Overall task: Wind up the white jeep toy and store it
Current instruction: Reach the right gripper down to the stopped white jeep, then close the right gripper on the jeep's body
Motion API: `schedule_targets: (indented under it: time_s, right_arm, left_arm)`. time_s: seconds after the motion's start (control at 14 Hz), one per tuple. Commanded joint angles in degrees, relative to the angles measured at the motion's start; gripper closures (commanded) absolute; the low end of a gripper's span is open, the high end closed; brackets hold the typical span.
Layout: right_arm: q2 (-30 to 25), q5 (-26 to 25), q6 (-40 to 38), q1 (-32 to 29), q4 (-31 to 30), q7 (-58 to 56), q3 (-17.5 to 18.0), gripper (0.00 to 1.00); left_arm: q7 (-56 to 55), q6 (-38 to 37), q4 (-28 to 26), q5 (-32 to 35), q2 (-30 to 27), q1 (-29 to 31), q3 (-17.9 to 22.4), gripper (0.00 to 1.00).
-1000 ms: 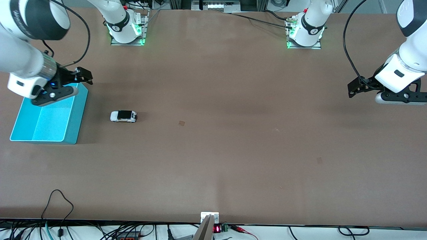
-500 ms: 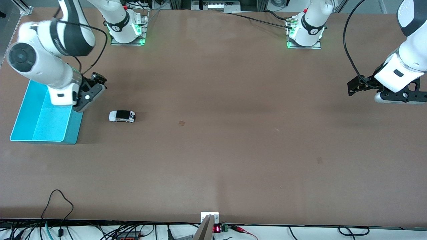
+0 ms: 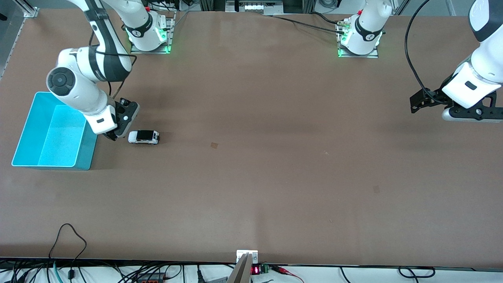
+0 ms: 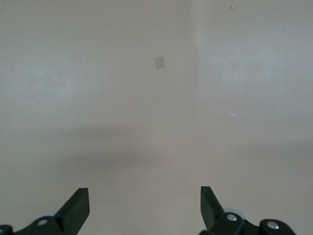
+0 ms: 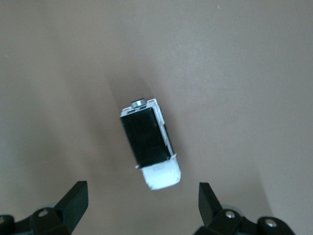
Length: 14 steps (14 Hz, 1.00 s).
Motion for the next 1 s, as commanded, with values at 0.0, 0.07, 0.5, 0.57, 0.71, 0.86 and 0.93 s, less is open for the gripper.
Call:
schedule_targets:
  time_s: [0.0,0.07,0.5,0.57,0.71,0.86,0.93]
  right_arm:
    - [3.83,0.01,5.93,0.16,-0.52,-3.10,0.12,0.00]
    - [4.97,0.01,7.61,0.16,-0.52,-3.63,0.13,0.00]
    - [9.63,0.27,13.59,0.25,-0.96,-3.90,0.39,0.00]
    - [9.81,0.27,14.47,0.25,-1.39,-3.90,0.39,0.00]
    - [10.08,0.36,15.97,0.25,-2.36,-3.81,1.00,0.00]
    - [10.43,0.36,16.58,0.25,-2.54,-3.64,1.09,0.00]
    - [10.60,0.36,17.02,0.25,-2.63,-3.38,1.09,0.00]
  left_arm:
    - [1.26,-1.36,1.15,-0.72,-0.08,-0.66,0.72,0.00]
    - [1.26,-1.36,1.15,-0.72,-0.08,-0.66,0.72,0.00]
    - [1.43,-1.71,1.15,-0.72,-0.17,-0.66,0.64,0.00]
    - [1.26,-2.41,1.15,-0.63,-0.17,-0.66,0.64,0.00]
    - [1.35,-2.33,1.15,-0.20,-0.08,-0.57,0.72,0.00]
    - [1.35,-2.15,1.24,-0.11,-0.08,-0.66,0.64,0.00]
    - [1.26,-2.15,1.24,-0.11,-0.08,-0.66,0.64,0.00]
